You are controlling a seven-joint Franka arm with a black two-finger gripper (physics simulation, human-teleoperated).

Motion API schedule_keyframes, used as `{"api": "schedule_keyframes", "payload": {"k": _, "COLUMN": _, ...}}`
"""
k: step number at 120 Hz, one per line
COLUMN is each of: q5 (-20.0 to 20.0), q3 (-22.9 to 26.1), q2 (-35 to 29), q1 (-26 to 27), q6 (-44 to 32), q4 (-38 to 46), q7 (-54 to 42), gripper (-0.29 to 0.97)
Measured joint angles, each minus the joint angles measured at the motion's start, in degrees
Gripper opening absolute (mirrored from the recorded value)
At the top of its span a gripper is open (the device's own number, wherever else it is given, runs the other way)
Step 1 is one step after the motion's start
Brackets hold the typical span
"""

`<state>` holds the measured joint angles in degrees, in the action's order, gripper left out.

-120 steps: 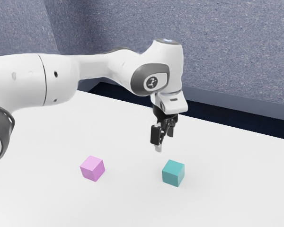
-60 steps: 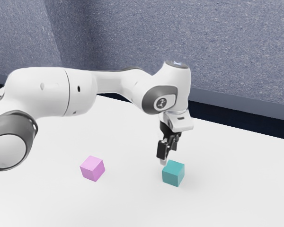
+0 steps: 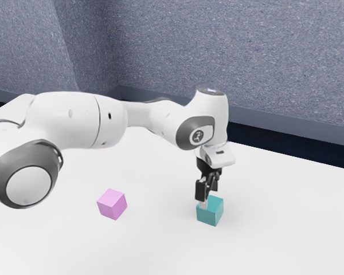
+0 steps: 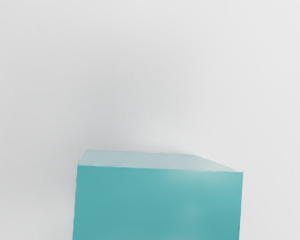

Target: Pick up the blue block with one arm, and put the blue block on the pink block with one arm

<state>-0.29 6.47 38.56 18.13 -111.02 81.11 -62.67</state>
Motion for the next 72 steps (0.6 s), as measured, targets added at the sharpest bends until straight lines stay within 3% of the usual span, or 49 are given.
{"api": "schedule_keyframes", "payload": {"k": 42, "q5": -0.6, "q3": 0.0, "q2": 2.6, "q1": -0.3, "q6": -0.8, "q4": 0.1, "q7": -1.3, "gripper": 0.68}}
{"api": "schedule_keyframes", "payload": {"k": 72, "q5": -0.8, "q3": 0.0, "q2": 3.0, "q1": -0.4, "q6": -1.2, "q4": 0.4, "q7": -1.8, "gripper": 0.40}}
